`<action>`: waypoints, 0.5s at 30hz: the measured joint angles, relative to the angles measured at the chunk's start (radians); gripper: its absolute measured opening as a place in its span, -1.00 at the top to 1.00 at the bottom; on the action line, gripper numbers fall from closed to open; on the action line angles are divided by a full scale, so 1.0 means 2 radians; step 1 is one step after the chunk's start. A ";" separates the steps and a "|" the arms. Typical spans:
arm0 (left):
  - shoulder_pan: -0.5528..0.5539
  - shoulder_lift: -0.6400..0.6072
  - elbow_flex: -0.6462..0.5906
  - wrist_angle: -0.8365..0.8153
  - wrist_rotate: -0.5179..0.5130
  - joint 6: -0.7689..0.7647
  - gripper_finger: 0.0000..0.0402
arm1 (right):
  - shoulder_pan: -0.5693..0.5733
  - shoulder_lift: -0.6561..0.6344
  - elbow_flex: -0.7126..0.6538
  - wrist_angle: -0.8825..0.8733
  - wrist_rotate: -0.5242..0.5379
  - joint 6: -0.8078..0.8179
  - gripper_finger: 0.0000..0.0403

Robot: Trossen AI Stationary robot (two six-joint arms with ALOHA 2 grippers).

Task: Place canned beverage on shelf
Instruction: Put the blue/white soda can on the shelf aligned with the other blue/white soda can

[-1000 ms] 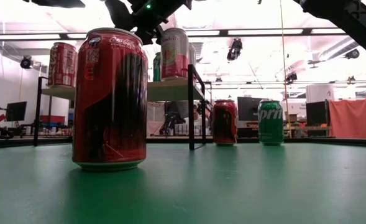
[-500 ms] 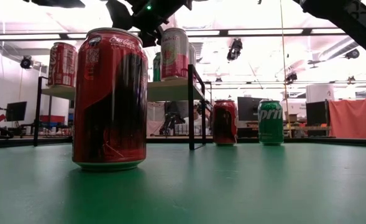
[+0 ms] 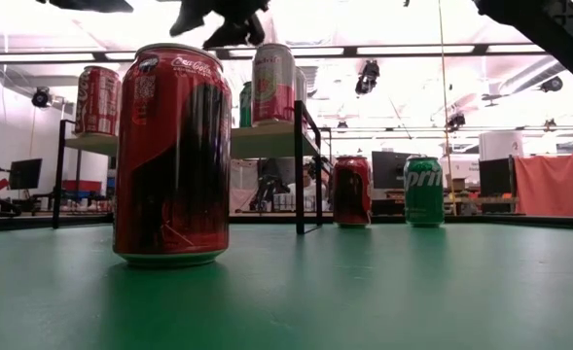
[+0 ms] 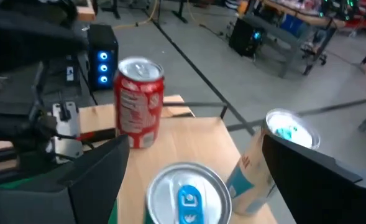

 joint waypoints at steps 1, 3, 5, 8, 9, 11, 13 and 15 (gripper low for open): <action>0.000 0.000 0.000 0.000 0.000 0.000 -0.62 | 0.002 -0.002 0.004 -0.003 -0.001 -0.004 -0.78; 0.000 0.000 0.000 -0.002 0.000 0.000 -0.62 | 0.006 -0.005 0.015 -0.023 -0.002 -0.018 -0.73; 0.000 0.000 0.000 -0.004 0.000 -0.001 -0.62 | 0.009 -0.005 0.029 -0.053 -0.002 -0.031 -0.65; 0.000 0.000 0.000 -0.004 0.000 -0.002 -0.62 | 0.010 -0.009 0.027 -0.076 -0.002 -0.043 -0.47; 0.000 0.000 0.000 -0.004 0.000 -0.003 -0.62 | 0.010 -0.010 0.027 -0.087 -0.001 -0.046 -0.39; 0.000 0.000 0.000 -0.004 0.000 -0.004 -0.62 | 0.010 -0.012 0.028 -0.104 0.000 -0.052 -0.21; 0.000 0.000 0.000 -0.004 0.000 -0.004 -0.62 | 0.010 -0.013 0.028 -0.116 0.000 -0.052 0.03; 0.000 0.000 0.000 -0.004 0.001 -0.004 -0.62 | 0.009 -0.013 0.028 -0.125 0.001 -0.053 0.27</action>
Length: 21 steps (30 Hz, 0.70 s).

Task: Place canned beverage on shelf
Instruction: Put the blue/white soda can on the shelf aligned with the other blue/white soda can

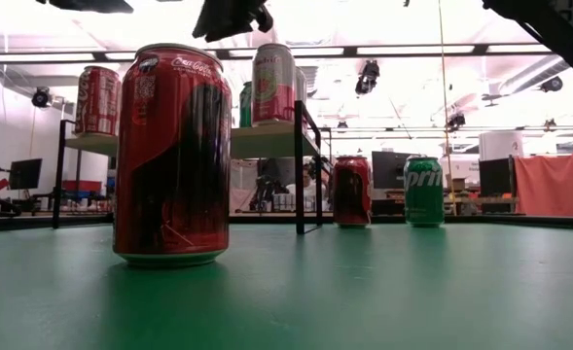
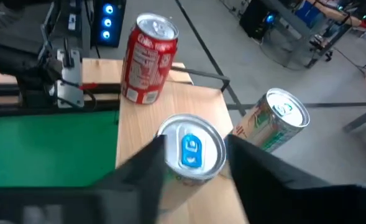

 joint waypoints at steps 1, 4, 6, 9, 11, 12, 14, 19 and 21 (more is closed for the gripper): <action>0.000 0.000 0.000 0.000 0.000 0.000 -0.62 | 0.000 0.000 0.000 -0.003 0.000 -0.002 0.41; 0.000 0.000 0.000 0.000 0.000 0.000 -0.62 | 0.000 0.000 0.000 -0.010 0.000 -0.005 0.79; 0.000 0.000 0.000 0.000 0.000 0.000 -0.62 | 0.000 0.000 0.000 -0.017 0.000 -0.009 0.90; 0.000 0.000 0.000 0.000 0.000 0.000 -0.62 | -0.001 0.000 0.000 -0.032 0.000 0.003 0.94; 0.000 0.000 0.000 0.000 0.000 0.000 -0.62 | -0.002 0.001 0.000 -0.039 0.000 0.009 0.95; 0.000 0.000 0.000 0.000 0.000 0.000 -0.62 | -0.002 0.002 0.000 -0.043 0.000 0.010 0.95; 0.000 0.000 0.000 0.000 0.000 0.000 -0.62 | -0.002 0.004 -0.001 -0.048 0.000 0.010 0.96; 0.000 0.000 0.000 0.000 0.000 0.000 -0.62 | -0.002 0.004 -0.001 -0.061 0.000 0.023 0.96; 0.000 0.000 0.000 0.000 0.000 0.000 -0.62 | -0.004 0.004 -0.001 -0.068 0.000 0.027 0.96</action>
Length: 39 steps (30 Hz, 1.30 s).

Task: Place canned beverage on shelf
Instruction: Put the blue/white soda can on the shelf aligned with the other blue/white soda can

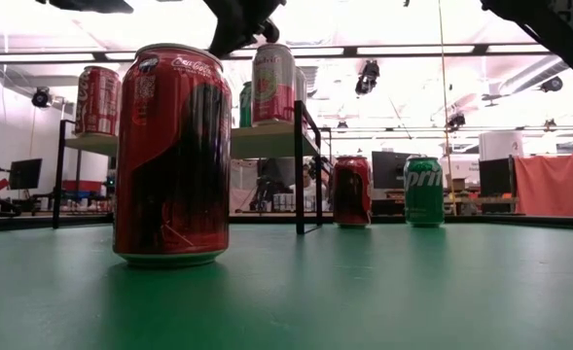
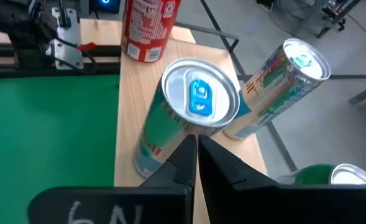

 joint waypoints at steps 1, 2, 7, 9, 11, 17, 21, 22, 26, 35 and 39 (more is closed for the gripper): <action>0.000 0.000 0.000 0.000 0.000 0.000 -0.62 | -0.001 0.001 0.000 -0.001 0.000 0.000 0.96; 0.000 0.000 0.000 0.000 0.000 0.000 -0.62 | -0.002 0.002 0.000 -0.001 0.000 0.000 0.96; 0.000 0.000 0.000 0.000 0.000 0.000 -0.62 | -0.003 0.003 -0.001 0.002 0.000 0.000 0.96; 0.000 0.001 0.000 0.000 0.000 0.000 -0.62 | -0.003 0.003 -0.001 0.002 0.000 0.003 0.96; 0.000 0.001 0.000 0.000 0.000 0.000 -0.62 | -0.002 0.003 -0.002 0.002 0.000 0.004 0.96; 0.000 0.001 0.000 0.000 0.000 0.000 -0.62 | -0.003 0.003 -0.003 0.005 0.000 0.005 0.96; 0.000 0.001 0.000 0.000 0.000 0.000 -0.62 | -0.003 0.003 -0.007 0.021 0.000 0.005 0.96; 0.000 0.001 0.000 0.000 0.000 0.000 -0.62 | -0.003 0.003 -0.008 0.021 0.000 0.004 0.96; 0.000 0.001 0.000 0.000 0.000 0.000 -0.62 | -0.003 0.003 -0.013 0.027 -0.001 0.004 0.96; 0.000 0.001 0.000 0.000 0.000 0.000 -0.62 | -0.003 0.003 -0.041 0.061 -0.005 0.000 0.96; 0.000 0.001 0.000 0.000 0.000 0.000 -0.62 | -0.003 0.003 -0.049 0.080 -0.005 -0.004 0.96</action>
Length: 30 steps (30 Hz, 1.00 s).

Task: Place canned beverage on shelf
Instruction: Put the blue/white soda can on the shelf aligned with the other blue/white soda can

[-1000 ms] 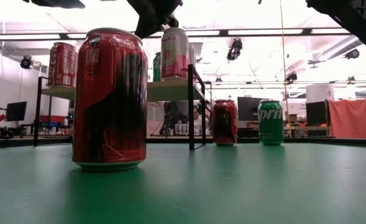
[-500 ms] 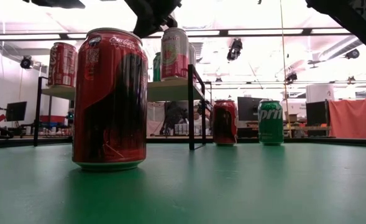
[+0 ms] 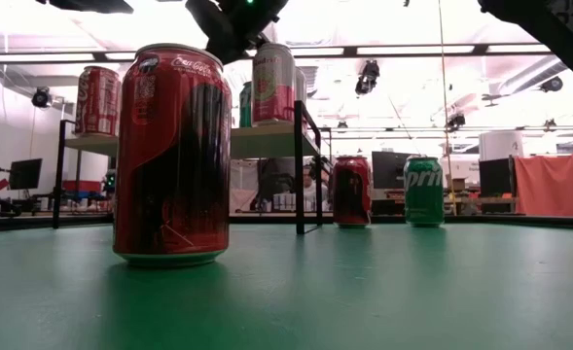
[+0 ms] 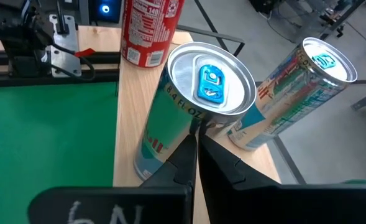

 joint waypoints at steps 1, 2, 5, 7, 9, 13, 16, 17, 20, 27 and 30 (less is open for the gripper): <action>0.000 0.000 0.000 0.000 0.000 0.000 -0.62 | 0.000 0.000 -0.001 0.003 0.000 0.000 0.96; 0.000 0.000 0.000 0.000 0.000 0.000 -0.62 | 0.000 0.000 -0.002 0.005 -0.001 0.000 0.96; 0.000 0.000 0.000 0.000 0.000 0.000 -0.62 | 0.000 0.000 -0.009 0.018 -0.001 -0.002 0.96; 0.000 0.000 0.000 0.000 0.000 0.000 -0.62 | 0.000 0.000 -0.014 0.030 -0.001 -0.008 0.96; 0.000 0.000 0.000 0.000 0.000 0.000 -0.62 | 0.000 0.000 -0.018 0.034 -0.001 -0.010 0.96; 0.000 0.000 0.000 0.000 0.000 0.000 -0.62 | -0.001 0.000 -0.024 0.046 -0.002 -0.011 0.96; 0.000 0.000 0.000 0.000 0.000 0.000 -0.62 | -0.001 0.000 -0.025 0.053 -0.018 -0.012 0.96; 0.000 0.000 0.000 0.000 0.000 0.000 -0.62 | -0.001 0.000 -0.026 0.056 -0.021 -0.012 0.96; 0.000 0.000 0.000 0.000 0.000 0.000 -0.62 | -0.003 0.000 -0.026 0.059 -0.022 -0.012 0.96; 0.000 0.000 0.000 0.000 0.000 0.000 -0.62 | -0.005 0.016 -0.026 0.083 -0.022 -0.020 0.96; 0.000 0.000 0.000 0.000 0.000 0.000 -0.62 | -0.005 0.021 -0.026 0.083 -0.022 -0.020 0.96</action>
